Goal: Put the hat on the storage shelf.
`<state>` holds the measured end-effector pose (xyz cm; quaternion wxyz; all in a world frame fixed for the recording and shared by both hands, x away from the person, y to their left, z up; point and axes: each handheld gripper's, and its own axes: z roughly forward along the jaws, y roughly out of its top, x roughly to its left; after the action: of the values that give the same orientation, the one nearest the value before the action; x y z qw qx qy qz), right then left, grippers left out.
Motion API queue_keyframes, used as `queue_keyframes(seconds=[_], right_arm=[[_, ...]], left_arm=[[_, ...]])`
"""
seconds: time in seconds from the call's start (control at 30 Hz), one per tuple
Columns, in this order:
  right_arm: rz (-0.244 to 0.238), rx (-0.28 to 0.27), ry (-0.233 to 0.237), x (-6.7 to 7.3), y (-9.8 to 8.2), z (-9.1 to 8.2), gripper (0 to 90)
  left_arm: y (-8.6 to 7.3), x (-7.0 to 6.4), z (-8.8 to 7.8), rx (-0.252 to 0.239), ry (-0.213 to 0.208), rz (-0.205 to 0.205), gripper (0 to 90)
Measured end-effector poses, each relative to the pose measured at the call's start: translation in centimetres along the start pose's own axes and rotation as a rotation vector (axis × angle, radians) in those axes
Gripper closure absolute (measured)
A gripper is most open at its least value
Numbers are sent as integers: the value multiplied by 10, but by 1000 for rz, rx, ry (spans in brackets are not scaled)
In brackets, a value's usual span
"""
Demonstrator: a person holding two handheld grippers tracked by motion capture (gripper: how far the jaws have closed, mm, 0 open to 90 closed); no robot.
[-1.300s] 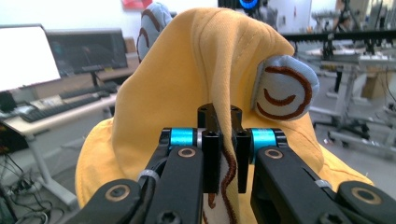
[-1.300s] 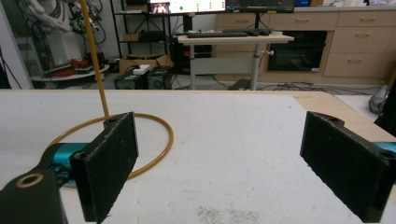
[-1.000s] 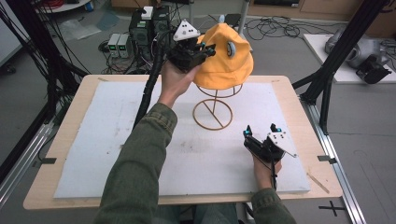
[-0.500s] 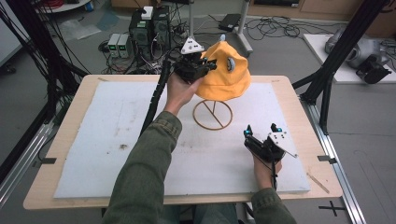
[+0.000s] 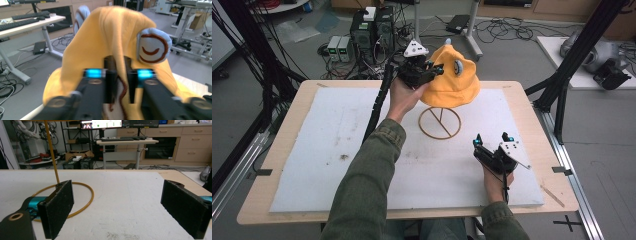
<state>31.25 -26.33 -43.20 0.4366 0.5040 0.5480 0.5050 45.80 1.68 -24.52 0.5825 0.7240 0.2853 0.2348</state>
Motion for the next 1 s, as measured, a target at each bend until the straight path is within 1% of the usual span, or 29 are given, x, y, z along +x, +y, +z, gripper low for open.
queue_keyframes(seconds=[0.03, 0.07, 0.1, 0.13, 0.17, 0.2, 0.23, 0.3, 0.33, 0.37, 0.4, 0.43, 0.5, 0.6, 0.63, 0.67, 0.7, 0.73, 0.77, 0.8, 0.83, 0.87, 0.9, 0.93, 0.97, 1.0], right_arm=[[-2, -2, 1, 0, 0, 0, 110], [-2, -3, 1, 0, 0, 0, 110], [-4, -4, -2, 1, 0, 0, 110], [-4, -4, -2, 1, 0, 0, 110], [-1, -2, -1, 0, 0, 0, 110], [4, -2, 0, 0, 0, 0, 110], [8, 0, -1, 0, 0, -1, 110], [5, -6, -2, -1, 1, 0, 110], [7, -5, -3, -1, 1, -1, 110], [8, -2, -2, -1, 1, -1, 110], [5, -5, -2, -1, 1, -1, 110], [3, -6, -5, -1, 1, -1, 110], [10, -5, -10, -1, 2, -1, 110], [12, -10, -12, 0, 2, -2, 110], [12, -10, -13, 0, 2, -2, 110], [7, -14, -15, 0, 3, -2, 110], [6, -14, -14, 1, 3, -2, 110], [4, -16, -13, 1, 3, -2, 110], [3, -17, -13, 2, 3, -2, 110], [8, -14, -13, 3, 3, -2, 110], [8, -15, -15, 3, 3, -2, 110], [4, -16, -14, 3, 3, -2, 110], [4, -17, -15, 4, 3, -2, 110], [4, -17, -15, 4, 3, -2, 110], [4, -17, -18, 4, 3, -2, 110], [12, -12, -18, 5, 3, -3, 110]], left_arm=[[1, 0, -1, -8, 7, 0, 571], [1, 0, -1, -8, 7, 0, 524], [3, 1, -5, -22, 22, -2, 481], [3, 1, -5, -22, 22, -2, 431], [4, 1, -6, -33, 18, -4, 352], [5, 3, -12, -50, 13, -2, 296], [6, 4, -16, -58, 18, 2, 283], [9, 4, -25, -73, 47, 20, 245], [9, 4, -25, -73, 47, 20, 240], [13, 6, -37, -96, 50, 24, 239], [13, 6, -37, -96, 50, 24, 237], [16, 8, -54, -130, 73, 32, 237], [18, 11, -74, -171, 107, 38, 216], [16, 18, -108, -235, 132, 37, 205], [16, 18, -108, -235, 132, 37, 204], [12, 22, -132, -276, 165, 33, 203], [9, 25, -145, -293, 181, 34, 197], [9, 25, -145, -293, 181, 34, 197], [2, 29, -171, -321, 232, 40, 197], [2, 29, -171, -321, 232, 40, 197], [-7, 34, -198, -353, 299, 46, 197], [-12, 36, -211, -371, 334, 44, 197], [-18, 38, -224, -385, 370, 43, 197], [-18, 38, -224, -385, 370, 43, 198], [-31, 40, -248, -403, 458, 49, 201], [-39, 41, -259, -410, 490, 46, 202]])
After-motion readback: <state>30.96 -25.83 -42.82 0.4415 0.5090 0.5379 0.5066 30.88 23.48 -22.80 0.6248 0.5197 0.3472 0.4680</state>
